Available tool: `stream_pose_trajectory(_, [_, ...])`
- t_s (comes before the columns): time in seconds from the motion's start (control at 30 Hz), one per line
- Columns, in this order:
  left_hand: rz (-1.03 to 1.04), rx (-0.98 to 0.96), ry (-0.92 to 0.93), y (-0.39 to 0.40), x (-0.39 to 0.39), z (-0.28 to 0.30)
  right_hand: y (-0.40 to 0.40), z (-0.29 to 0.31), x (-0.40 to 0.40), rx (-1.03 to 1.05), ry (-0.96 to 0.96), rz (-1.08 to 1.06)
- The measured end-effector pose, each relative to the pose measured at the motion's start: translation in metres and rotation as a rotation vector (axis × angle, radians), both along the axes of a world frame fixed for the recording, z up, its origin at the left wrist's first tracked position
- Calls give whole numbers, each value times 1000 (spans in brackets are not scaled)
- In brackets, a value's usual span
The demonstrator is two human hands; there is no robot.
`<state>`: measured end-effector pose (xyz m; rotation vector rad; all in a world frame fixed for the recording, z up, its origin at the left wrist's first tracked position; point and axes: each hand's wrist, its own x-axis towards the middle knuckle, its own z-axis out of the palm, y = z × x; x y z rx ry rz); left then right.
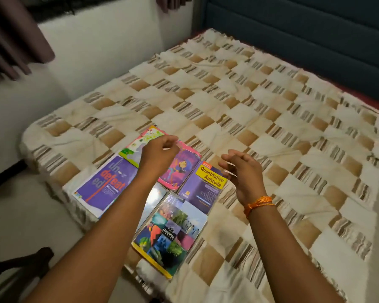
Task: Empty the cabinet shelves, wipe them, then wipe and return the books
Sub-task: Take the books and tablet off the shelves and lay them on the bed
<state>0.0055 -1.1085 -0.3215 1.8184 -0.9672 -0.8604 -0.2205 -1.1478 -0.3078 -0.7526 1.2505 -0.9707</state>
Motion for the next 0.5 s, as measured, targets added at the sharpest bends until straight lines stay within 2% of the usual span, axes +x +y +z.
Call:
stream_pose_trajectory(0.2, [180, -118, 33, 79, 14, 59, 40, 49, 21, -68, -101, 90])
stream_pose_trajectory(0.5, [479, -246, 25, 206, 68, 115, 112, 104, 114, -183, -152, 417])
